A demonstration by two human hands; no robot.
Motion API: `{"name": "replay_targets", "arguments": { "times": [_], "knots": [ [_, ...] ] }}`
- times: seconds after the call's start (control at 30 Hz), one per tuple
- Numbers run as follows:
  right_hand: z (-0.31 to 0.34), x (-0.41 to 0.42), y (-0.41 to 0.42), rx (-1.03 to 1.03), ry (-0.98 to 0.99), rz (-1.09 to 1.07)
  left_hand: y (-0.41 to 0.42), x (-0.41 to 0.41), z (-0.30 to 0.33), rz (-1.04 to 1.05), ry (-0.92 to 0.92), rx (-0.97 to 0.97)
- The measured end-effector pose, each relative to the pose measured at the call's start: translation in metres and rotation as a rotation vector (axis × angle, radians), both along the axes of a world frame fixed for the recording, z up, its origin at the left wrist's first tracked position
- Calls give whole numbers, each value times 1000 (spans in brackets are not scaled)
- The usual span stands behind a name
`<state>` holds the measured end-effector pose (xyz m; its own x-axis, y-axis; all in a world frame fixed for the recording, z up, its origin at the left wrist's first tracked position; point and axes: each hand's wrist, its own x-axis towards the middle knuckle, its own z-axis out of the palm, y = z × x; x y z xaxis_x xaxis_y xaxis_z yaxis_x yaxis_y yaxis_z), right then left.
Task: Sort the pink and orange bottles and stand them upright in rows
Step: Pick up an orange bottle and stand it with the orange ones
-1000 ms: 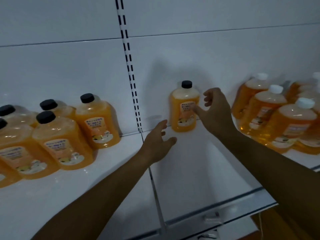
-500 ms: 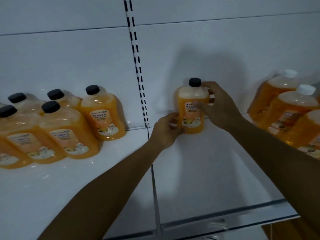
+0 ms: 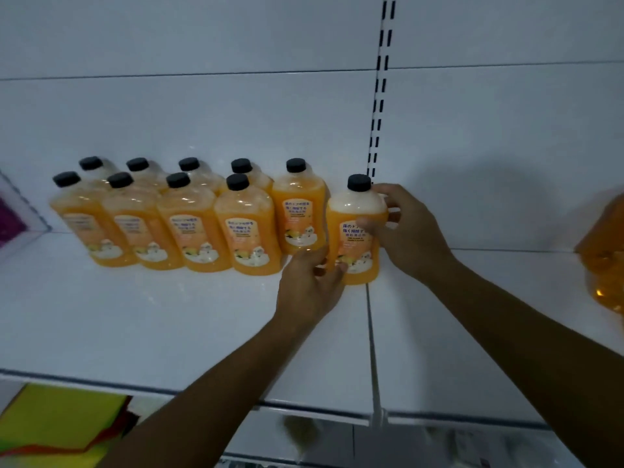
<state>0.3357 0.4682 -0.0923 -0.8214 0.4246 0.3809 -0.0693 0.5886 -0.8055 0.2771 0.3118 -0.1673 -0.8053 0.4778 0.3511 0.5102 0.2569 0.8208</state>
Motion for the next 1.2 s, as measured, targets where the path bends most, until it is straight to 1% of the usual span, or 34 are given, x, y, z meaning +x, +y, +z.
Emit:
{"name": "replay_targets", "arguments": {
  "times": [0.07, 0.23, 0.33, 0.47, 0.57, 0.67, 0.8, 0.93, 1.13, 1.2],
  "knots": [
    [-1, -10, -17, 37, 2, 19, -15, -2, -2, 29, -5, 16],
    [-3, -31, -45, 47, 1, 58, -43, -14, -2, 42, -9, 19],
    [-8, -41, -55, 86, -8, 59, -53, -17, -6, 117, 5, 24],
    [-14, -52, -64, 122, -19, 42, -59, -20, -10, 193, -33, 71],
    [-16, -56, -66, 157, -28, 18, -59, -20, -14, 201, -22, 33],
    [-20, -55, -69, 178, -31, 12, -60, -21, -18, 217, 38, -3],
    [-21, -55, -68, 182, -35, -4, -61, -22, -16, 188, 27, -3],
    [-22, -55, -69, 153, -46, 0, -58, -23, -13, 145, 17, -95],
    [-20, -45, -79, 149, -66, 26, -49, -22, -12, -17, 64, -225],
    [-21, -34, -78, 143, -75, 1, -47, -20, -10, -74, 100, -259]
  ]
}}
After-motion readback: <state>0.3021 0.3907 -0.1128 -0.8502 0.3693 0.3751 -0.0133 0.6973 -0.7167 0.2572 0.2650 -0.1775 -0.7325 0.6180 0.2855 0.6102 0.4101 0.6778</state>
